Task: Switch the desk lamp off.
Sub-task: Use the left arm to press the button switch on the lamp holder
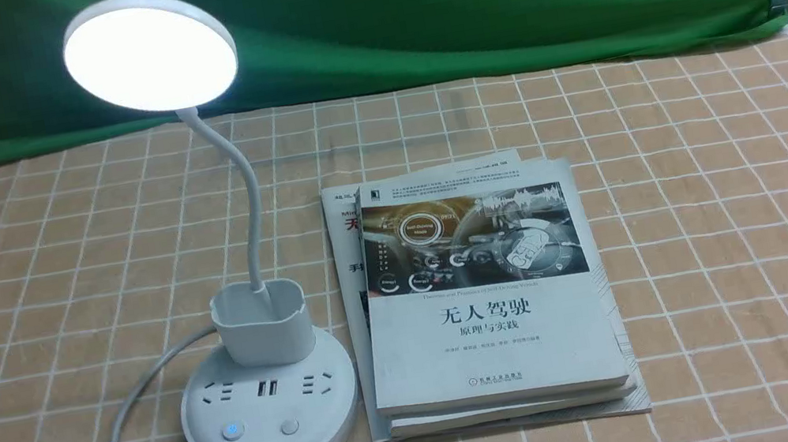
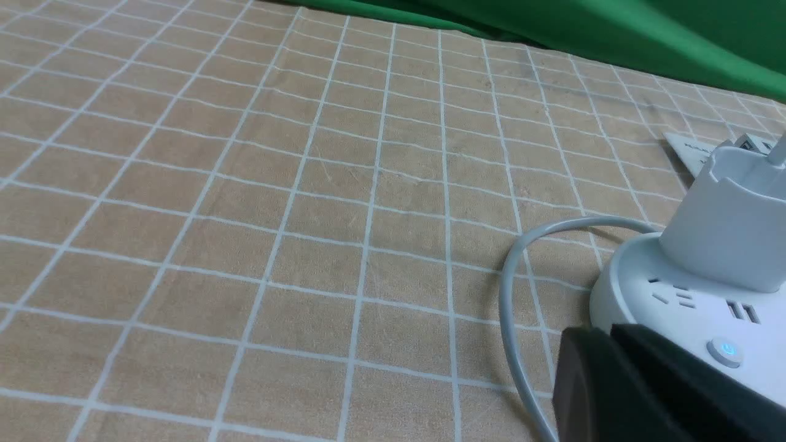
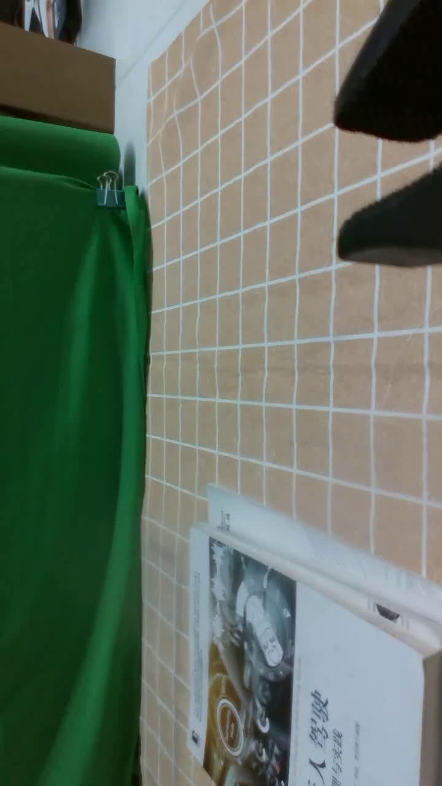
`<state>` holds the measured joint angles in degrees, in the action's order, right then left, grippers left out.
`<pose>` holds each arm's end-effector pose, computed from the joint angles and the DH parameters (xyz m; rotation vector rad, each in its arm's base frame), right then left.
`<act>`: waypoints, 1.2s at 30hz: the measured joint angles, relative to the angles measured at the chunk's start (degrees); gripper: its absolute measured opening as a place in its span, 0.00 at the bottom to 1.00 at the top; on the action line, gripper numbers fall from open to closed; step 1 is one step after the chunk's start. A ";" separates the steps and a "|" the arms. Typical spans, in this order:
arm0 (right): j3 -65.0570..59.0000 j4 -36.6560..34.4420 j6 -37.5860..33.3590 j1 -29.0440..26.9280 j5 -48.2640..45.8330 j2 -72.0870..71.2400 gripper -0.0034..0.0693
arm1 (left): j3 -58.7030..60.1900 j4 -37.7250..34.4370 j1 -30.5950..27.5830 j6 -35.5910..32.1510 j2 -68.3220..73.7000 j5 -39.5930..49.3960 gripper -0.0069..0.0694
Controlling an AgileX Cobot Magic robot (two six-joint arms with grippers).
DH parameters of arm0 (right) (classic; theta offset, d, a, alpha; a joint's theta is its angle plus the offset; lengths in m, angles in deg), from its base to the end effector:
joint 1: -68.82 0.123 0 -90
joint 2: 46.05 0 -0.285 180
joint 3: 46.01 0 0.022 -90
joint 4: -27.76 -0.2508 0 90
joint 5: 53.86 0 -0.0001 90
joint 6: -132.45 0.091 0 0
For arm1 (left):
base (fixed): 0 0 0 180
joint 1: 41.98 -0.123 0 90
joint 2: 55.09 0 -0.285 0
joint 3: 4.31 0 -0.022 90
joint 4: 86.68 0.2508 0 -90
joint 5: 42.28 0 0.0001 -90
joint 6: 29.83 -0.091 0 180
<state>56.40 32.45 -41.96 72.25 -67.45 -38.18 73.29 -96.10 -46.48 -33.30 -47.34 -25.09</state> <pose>0.0558 0.0016 0.1895 -0.0220 1.7280 0.0408 0.0548 -0.0001 0.1842 -0.1215 1.7818 -0.0562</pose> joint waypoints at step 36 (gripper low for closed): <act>0.00 0.00 0.00 0.00 0.00 0.00 0.38 | 0.00 -19.69 0.00 3.46 0.00 -9.55 0.10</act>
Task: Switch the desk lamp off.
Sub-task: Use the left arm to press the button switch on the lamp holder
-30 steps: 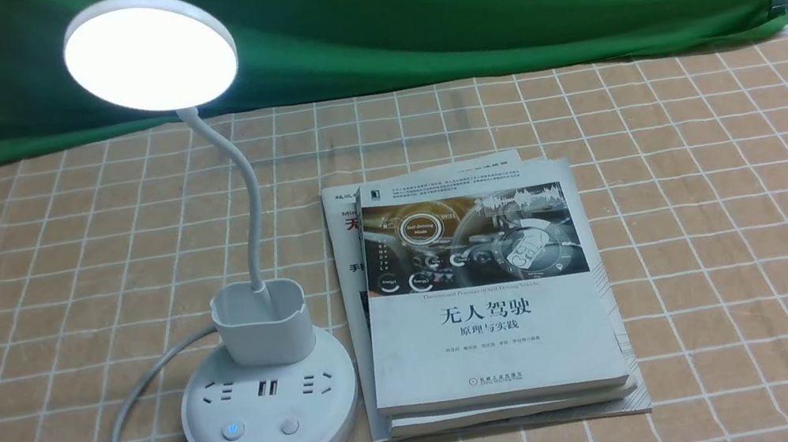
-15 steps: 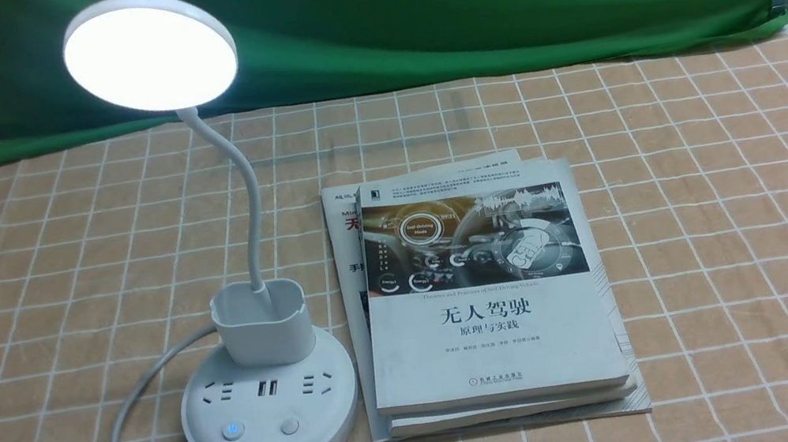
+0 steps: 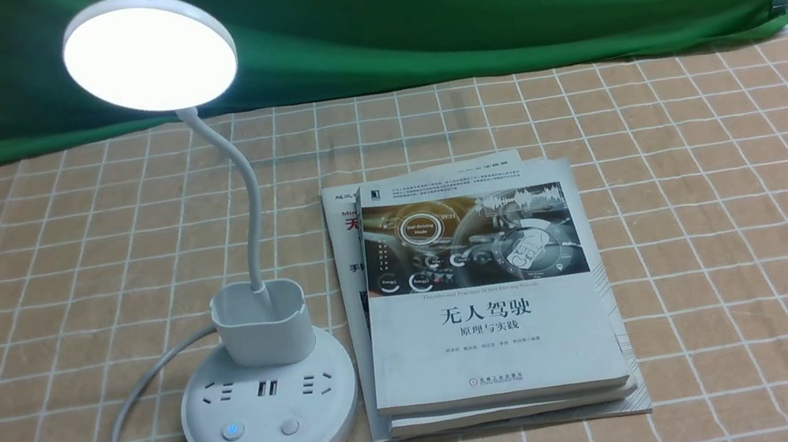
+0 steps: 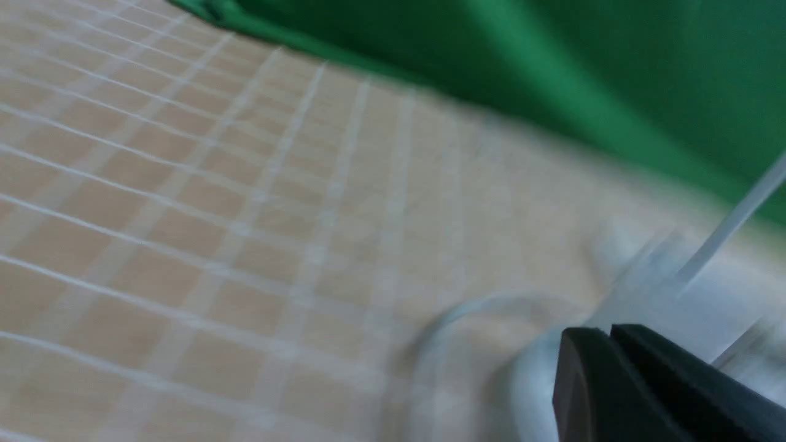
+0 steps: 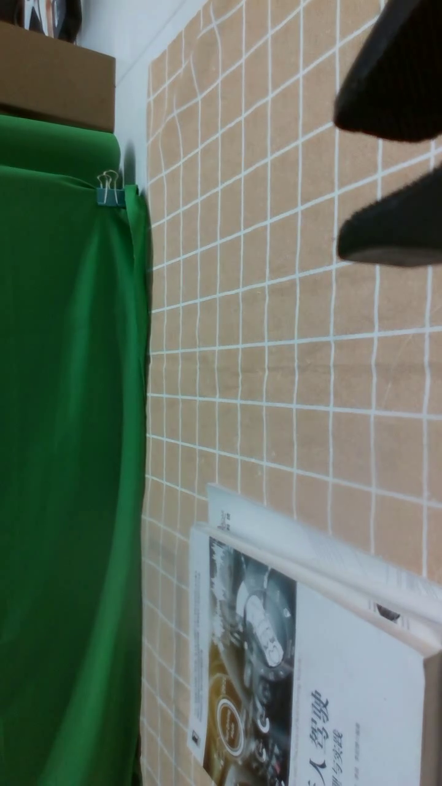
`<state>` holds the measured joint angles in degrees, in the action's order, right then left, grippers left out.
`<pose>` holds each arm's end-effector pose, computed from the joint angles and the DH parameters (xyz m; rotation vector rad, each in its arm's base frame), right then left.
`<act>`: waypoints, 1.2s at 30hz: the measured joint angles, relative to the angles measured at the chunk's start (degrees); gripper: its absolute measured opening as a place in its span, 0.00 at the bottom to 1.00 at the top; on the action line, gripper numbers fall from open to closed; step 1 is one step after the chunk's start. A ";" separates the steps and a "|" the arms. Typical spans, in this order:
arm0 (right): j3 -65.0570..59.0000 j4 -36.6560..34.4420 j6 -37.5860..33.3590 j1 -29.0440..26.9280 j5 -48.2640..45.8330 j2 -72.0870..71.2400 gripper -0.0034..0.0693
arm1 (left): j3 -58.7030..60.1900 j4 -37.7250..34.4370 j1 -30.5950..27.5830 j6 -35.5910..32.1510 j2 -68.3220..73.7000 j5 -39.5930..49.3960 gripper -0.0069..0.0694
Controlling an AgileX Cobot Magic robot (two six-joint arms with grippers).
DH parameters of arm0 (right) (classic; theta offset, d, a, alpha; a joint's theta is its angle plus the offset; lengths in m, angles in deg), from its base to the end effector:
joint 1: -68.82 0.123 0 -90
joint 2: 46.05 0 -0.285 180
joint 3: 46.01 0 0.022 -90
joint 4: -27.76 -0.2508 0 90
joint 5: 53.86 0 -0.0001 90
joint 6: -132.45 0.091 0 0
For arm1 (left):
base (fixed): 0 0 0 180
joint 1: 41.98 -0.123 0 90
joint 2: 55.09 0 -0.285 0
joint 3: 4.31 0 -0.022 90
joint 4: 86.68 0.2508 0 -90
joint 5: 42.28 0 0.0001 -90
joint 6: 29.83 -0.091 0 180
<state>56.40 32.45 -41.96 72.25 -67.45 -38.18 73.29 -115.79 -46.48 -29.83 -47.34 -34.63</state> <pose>0.0558 0.0016 0.1895 -0.0220 1.7280 0.0408 0.0568 -0.0015 0.2004 -0.4166 1.5651 -0.3813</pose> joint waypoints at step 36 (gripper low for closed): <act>0.00 0.00 0.00 0.00 0.00 0.00 0.38 | -48.93 21.23 25.33 -3.69 69.64 45.95 0.10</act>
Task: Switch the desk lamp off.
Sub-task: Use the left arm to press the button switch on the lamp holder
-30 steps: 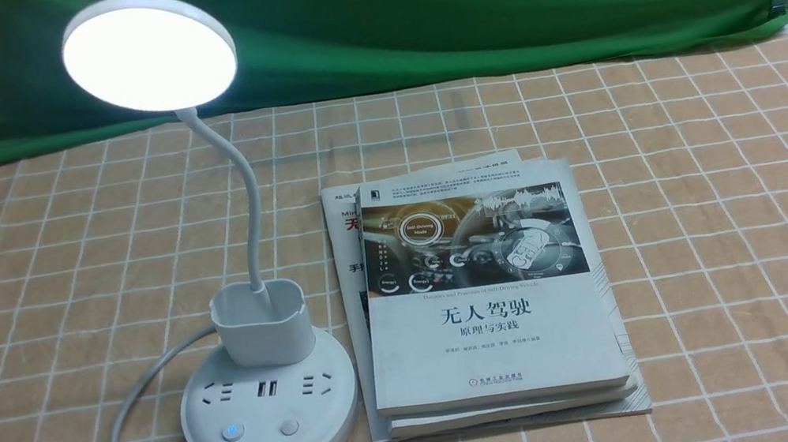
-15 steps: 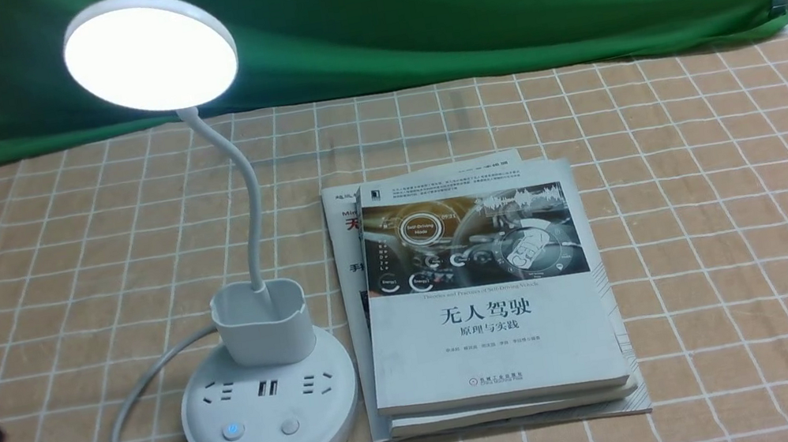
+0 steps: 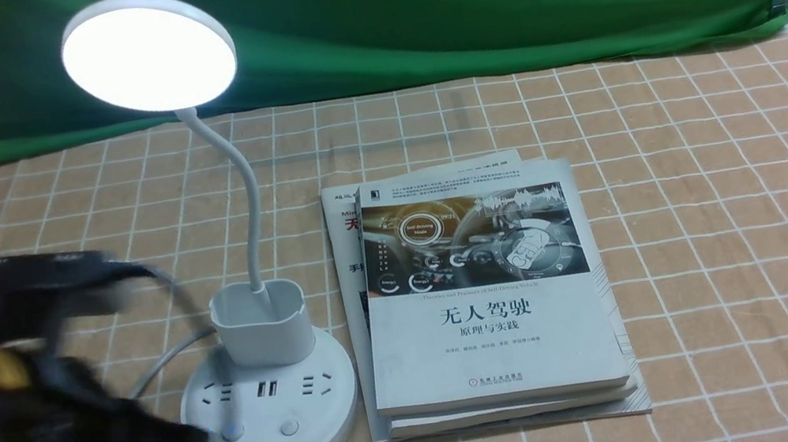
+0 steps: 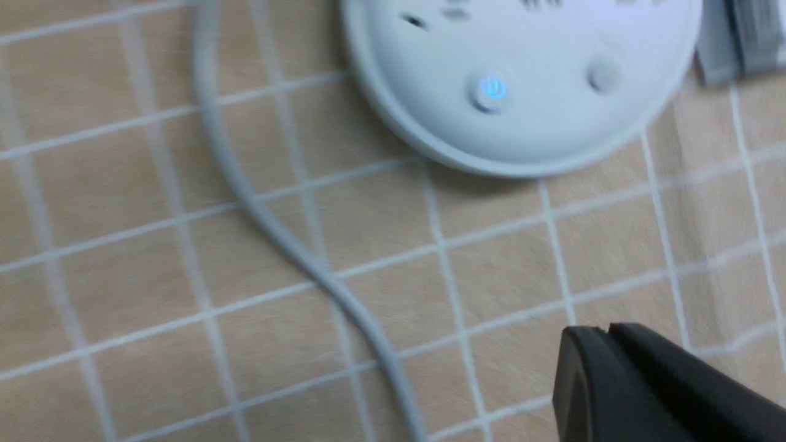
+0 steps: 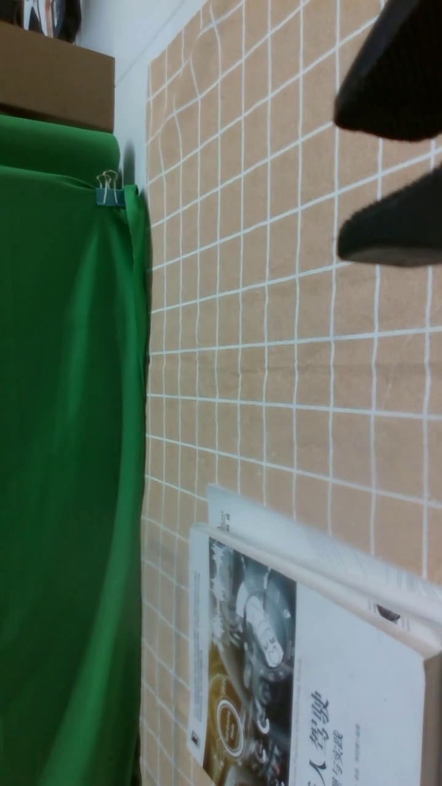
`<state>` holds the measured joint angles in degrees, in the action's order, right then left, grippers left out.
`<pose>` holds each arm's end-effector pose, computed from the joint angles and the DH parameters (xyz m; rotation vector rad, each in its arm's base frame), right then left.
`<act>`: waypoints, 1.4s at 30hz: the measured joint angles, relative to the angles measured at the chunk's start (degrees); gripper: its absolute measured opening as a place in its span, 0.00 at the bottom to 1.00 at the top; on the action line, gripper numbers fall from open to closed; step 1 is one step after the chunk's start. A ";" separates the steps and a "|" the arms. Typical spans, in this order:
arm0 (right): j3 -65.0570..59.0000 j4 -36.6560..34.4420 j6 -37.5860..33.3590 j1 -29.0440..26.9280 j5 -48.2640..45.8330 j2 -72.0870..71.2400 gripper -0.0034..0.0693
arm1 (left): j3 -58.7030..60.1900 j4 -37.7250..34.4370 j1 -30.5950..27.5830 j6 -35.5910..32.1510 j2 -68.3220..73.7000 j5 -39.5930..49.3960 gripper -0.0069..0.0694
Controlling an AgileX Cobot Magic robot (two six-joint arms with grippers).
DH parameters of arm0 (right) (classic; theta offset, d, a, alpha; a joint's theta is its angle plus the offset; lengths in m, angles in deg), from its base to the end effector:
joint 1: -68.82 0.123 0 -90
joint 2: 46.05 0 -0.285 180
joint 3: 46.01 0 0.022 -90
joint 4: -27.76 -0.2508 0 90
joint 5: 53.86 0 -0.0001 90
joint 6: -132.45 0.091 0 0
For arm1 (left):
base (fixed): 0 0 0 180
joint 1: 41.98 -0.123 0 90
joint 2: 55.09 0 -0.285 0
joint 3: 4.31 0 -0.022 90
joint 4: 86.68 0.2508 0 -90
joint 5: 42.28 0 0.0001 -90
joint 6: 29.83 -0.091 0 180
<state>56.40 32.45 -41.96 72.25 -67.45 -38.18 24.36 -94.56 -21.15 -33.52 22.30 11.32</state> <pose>0.0558 0.0016 0.1895 -0.0220 1.7280 0.0408 0.1989 -0.0864 0.2682 0.5095 2.7523 -0.2484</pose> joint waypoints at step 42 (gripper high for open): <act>0.00 -0.02 0.00 0.00 0.00 0.00 0.38 | -15.16 -4.00 4.44 -6.90 27.05 -0.41 0.10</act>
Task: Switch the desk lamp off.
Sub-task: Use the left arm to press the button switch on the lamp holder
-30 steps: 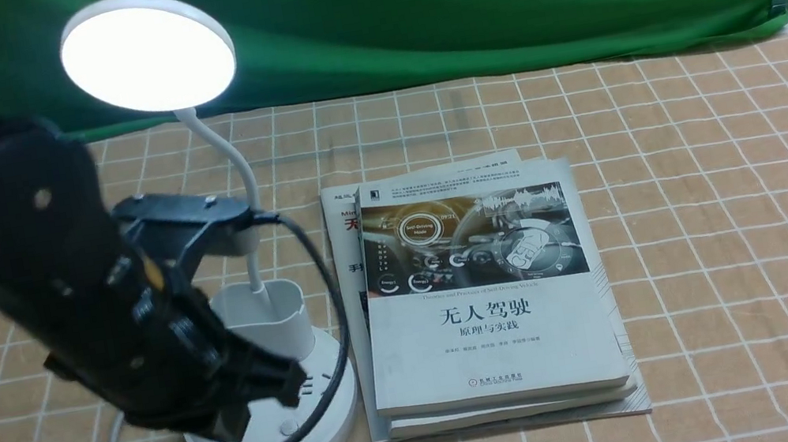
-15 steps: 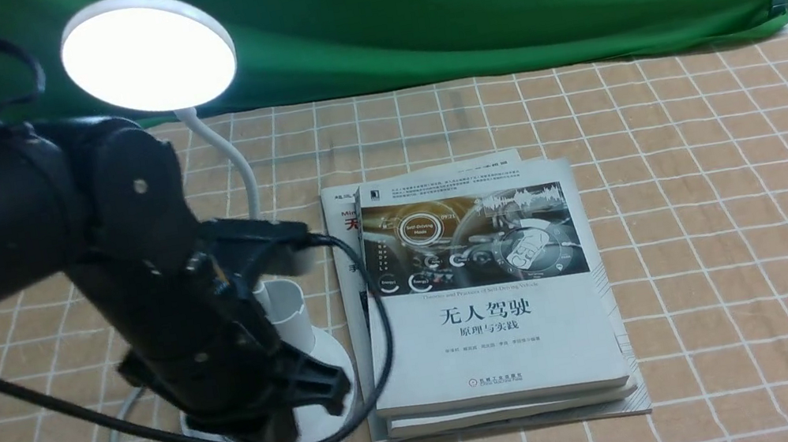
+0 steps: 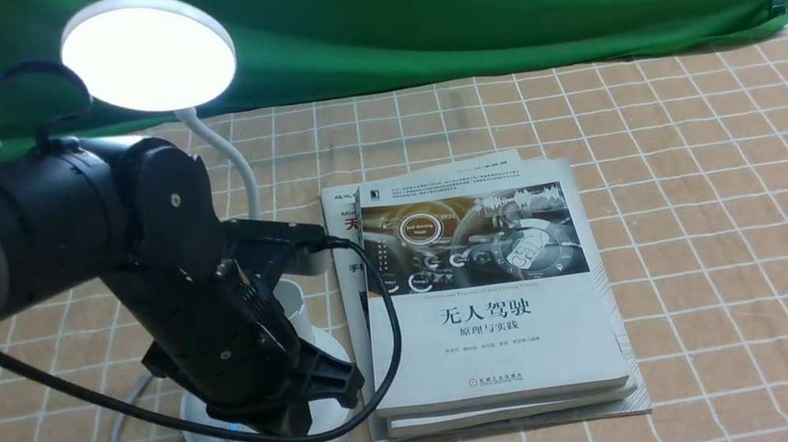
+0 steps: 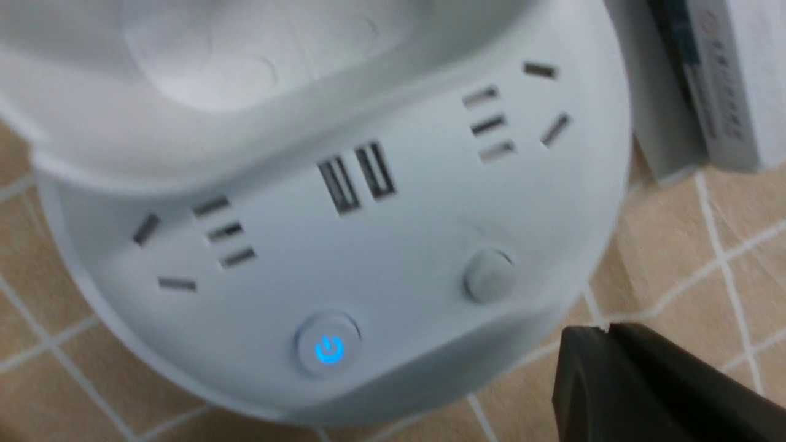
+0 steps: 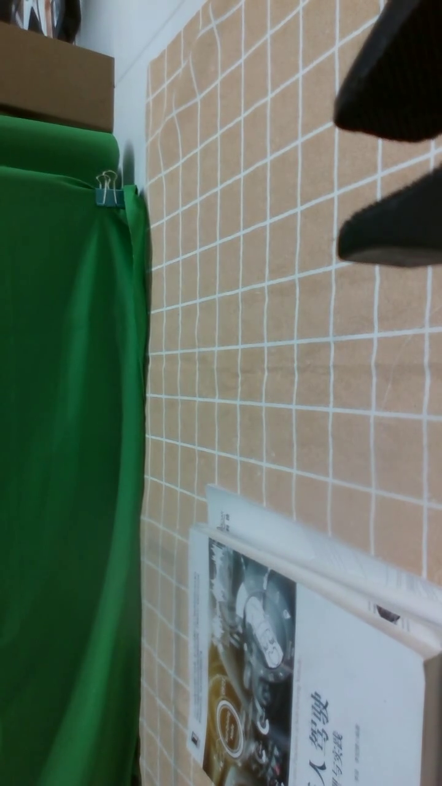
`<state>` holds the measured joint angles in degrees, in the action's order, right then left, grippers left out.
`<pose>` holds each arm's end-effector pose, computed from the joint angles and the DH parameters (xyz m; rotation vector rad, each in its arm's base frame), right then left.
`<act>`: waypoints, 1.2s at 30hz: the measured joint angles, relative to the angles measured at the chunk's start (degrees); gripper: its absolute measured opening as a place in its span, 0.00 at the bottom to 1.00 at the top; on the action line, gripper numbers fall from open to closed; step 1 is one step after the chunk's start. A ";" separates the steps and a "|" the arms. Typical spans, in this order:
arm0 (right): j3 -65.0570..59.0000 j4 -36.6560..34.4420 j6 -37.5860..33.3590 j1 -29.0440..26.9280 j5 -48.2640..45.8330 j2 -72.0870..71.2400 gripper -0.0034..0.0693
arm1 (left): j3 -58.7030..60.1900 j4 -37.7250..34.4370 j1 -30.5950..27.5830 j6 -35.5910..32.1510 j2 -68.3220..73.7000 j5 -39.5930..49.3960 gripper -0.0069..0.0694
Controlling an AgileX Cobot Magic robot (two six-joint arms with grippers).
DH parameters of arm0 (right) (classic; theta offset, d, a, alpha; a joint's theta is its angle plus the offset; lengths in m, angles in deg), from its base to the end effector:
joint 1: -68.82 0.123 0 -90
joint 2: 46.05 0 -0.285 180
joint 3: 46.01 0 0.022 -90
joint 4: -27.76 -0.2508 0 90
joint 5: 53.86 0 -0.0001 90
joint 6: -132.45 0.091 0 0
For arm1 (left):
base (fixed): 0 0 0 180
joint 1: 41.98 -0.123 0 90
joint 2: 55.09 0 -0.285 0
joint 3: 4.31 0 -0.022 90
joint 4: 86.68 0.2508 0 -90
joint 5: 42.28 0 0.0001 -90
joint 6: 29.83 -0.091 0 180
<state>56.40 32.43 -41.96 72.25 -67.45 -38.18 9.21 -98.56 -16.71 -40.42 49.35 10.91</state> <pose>0.0558 0.0016 0.1895 -0.0218 1.7280 0.0412 0.2807 -0.1491 0.2123 0.7622 2.8990 -0.2912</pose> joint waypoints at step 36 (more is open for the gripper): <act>0.00 0.00 0.00 0.00 0.00 0.00 0.38 | -1.44 1.20 -2.28 0.95 5.05 -0.48 0.10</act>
<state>56.40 32.43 -41.96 72.25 -67.45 -38.18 7.76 -97.36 -19.00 -39.47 54.41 10.42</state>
